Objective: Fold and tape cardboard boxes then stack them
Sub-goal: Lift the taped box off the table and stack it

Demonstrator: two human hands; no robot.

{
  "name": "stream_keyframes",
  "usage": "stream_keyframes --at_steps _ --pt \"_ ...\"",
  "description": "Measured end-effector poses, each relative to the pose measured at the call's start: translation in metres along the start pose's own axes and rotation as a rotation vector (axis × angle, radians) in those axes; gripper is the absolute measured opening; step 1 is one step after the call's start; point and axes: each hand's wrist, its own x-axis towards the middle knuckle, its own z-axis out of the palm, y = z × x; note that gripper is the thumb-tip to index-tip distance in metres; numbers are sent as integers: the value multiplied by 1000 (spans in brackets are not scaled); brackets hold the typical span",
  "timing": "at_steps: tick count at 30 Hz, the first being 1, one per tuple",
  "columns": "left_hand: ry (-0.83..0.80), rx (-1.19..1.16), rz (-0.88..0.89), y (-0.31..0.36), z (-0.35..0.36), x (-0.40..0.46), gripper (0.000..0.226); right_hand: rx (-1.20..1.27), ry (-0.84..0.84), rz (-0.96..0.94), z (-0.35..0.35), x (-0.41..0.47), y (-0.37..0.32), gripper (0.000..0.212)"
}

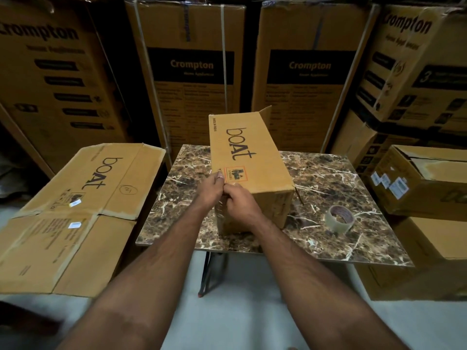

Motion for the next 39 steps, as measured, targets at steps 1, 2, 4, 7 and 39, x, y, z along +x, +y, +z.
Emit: stream_keyframes --at_steps 1,2,4,7,39 --pt "-10 76 25 0 1 -2 34 33 115 29 -2 -1 6 36" --pt "-27 181 55 1 2 -4 37 44 280 101 -4 -5 13 30" --pt "-28 470 114 2 5 -2 41 20 637 356 -12 -16 32 23" --pt "11 829 146 -1 4 2 48 175 722 740 -14 -19 61 50" --pt "324 -56 60 7 -8 12 46 -630 -29 -139 -9 24 -16 52"
